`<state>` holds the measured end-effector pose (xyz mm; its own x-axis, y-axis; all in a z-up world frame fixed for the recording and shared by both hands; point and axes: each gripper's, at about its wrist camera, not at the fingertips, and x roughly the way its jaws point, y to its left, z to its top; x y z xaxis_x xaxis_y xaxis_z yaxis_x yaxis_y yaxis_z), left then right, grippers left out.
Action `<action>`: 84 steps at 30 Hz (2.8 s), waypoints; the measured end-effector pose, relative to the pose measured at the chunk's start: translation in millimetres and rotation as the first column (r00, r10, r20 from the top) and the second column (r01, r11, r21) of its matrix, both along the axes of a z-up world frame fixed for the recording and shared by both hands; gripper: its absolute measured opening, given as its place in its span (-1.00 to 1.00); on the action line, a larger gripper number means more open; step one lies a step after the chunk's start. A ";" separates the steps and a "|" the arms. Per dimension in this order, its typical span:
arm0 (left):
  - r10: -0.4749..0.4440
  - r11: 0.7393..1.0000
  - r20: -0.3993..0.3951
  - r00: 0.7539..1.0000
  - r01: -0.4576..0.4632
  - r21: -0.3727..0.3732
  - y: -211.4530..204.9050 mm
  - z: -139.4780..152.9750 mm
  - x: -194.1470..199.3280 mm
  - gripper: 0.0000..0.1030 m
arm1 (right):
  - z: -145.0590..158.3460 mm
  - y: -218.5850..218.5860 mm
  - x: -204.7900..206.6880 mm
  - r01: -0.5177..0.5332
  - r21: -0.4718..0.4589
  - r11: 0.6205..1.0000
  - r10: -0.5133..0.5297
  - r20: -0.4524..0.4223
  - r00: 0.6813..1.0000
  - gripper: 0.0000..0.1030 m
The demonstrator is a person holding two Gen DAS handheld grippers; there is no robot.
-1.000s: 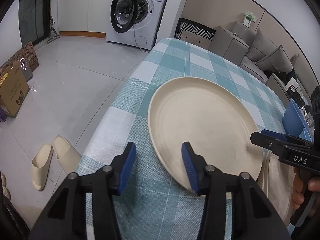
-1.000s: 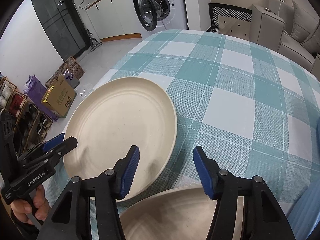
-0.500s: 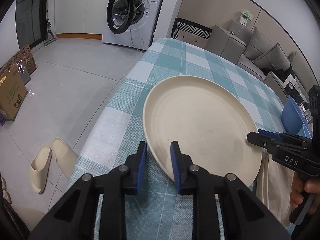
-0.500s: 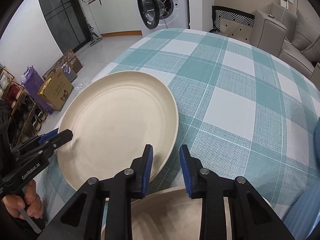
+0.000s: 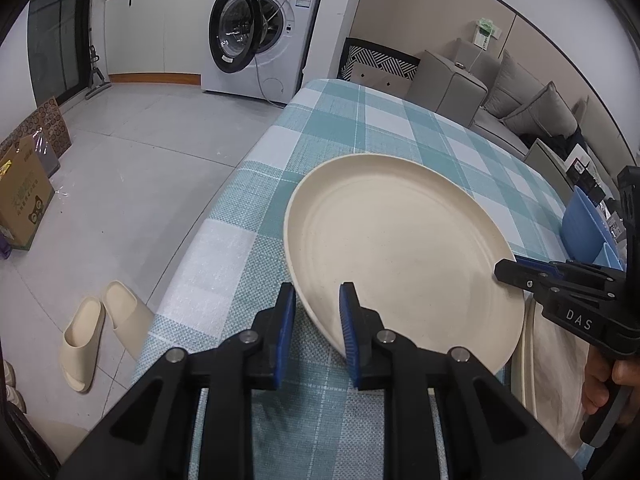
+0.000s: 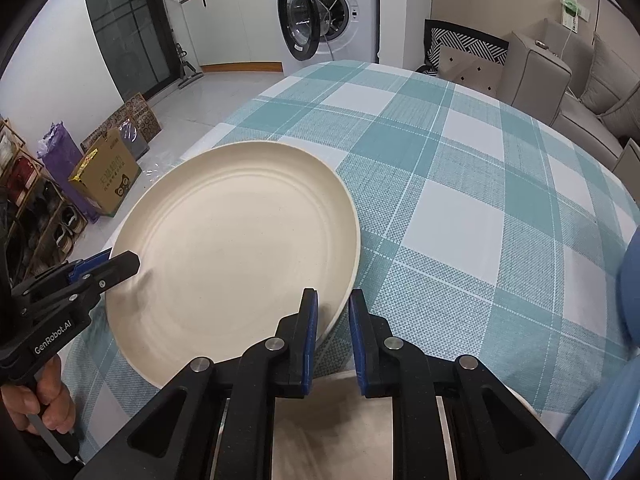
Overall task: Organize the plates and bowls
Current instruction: 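Lift the cream plate with both tools and carry it toward the other plate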
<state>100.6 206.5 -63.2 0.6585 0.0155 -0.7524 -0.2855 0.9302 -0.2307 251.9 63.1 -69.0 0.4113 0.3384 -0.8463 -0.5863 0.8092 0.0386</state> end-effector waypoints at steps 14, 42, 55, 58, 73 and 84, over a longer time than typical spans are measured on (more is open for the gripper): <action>-0.005 1.000 0.020 1.000 0.005 0.005 -5.0 8.6 -2.3 -0.60 | 12.7 -7.3 -6.6 0.011 0.022 1.000 -0.012 0.038 0.999 -0.69; -0.059 0.997 0.073 0.996 0.054 0.063 -36.4 39.0 -11.7 -0.59 | 49.5 -42.5 -28.6 0.043 0.079 0.996 -0.051 0.098 0.994 -0.69; -0.112 0.990 0.075 0.991 0.105 0.095 -62.6 45.8 -12.0 -0.59 | 58.7 -72.3 -43.0 0.077 0.096 0.992 -0.088 0.116 0.989 -0.69; -0.125 0.988 0.078 0.989 0.117 0.099 -68.5 47.6 -12.5 -0.59 | 62.7 -81.1 -49.1 0.086 0.104 0.991 -0.099 0.125 0.987 -0.69; -0.192 0.976 0.056 0.980 0.184 0.119 -96.5 49.7 -16.8 -0.59 | 70.2 -119.4 -74.3 0.127 0.128 0.984 -0.143 0.131 0.981 -0.68; -0.250 0.959 0.039 0.968 0.241 0.151 -121.5 49.8 -18.9 -0.59 | 59.1 -149.7 -90.6 0.174 0.135 0.976 -0.189 0.111 0.976 -0.67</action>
<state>81.7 84.9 -13.5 0.6976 -0.0466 -0.7150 -0.0343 0.9946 -0.0984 161.2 -86.6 -9.9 0.5729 0.3475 -0.7423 -0.4368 0.8958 0.0823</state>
